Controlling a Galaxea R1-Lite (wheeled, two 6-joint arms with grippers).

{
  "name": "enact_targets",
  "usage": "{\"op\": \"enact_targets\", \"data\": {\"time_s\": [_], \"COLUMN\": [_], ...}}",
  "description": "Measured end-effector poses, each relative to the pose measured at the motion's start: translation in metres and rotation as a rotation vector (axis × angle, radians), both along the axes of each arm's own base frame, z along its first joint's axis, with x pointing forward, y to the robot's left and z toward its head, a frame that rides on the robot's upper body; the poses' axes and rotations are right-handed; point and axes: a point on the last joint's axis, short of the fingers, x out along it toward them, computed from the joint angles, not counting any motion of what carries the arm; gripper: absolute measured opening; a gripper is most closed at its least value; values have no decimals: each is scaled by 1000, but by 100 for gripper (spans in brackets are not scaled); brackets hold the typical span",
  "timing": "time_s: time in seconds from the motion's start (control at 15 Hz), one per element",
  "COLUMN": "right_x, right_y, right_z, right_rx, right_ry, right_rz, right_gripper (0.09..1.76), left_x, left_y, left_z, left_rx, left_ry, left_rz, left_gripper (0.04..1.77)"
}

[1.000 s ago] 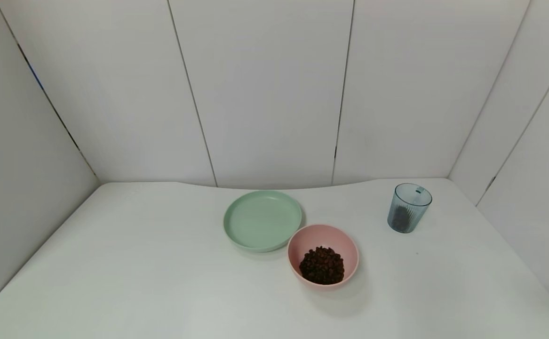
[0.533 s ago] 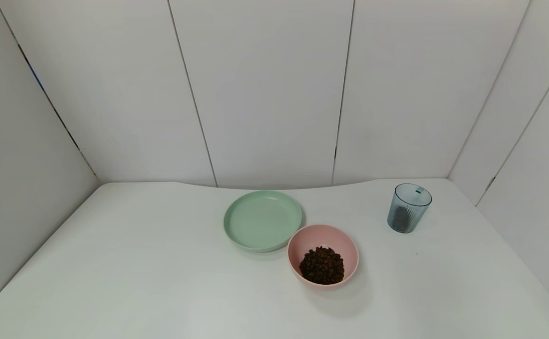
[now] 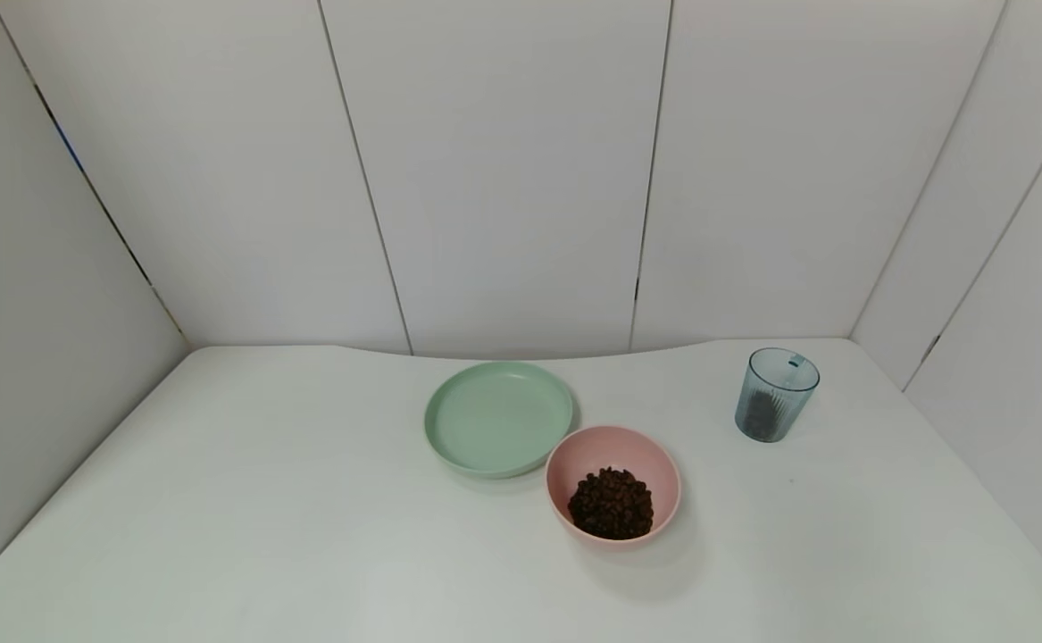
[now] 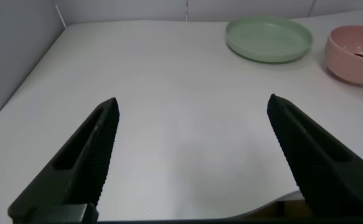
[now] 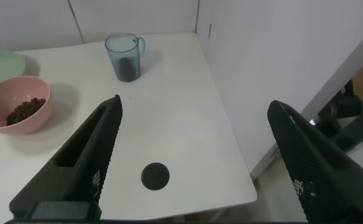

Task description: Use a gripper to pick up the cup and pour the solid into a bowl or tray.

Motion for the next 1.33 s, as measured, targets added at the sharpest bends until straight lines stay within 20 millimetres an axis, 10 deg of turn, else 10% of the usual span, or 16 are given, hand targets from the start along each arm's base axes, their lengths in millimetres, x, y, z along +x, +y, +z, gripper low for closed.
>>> {"op": "enact_targets", "data": {"time_s": [1.33], "right_x": [-14], "right_y": [0], "right_z": [-26], "right_rx": [3], "right_ry": [-70], "right_rz": [183], "right_gripper": [170], "left_x": [0], "left_y": [0], "left_z": [0], "left_rx": [0], "left_ry": [0], "left_rz": [0], "left_gripper": [172]}}
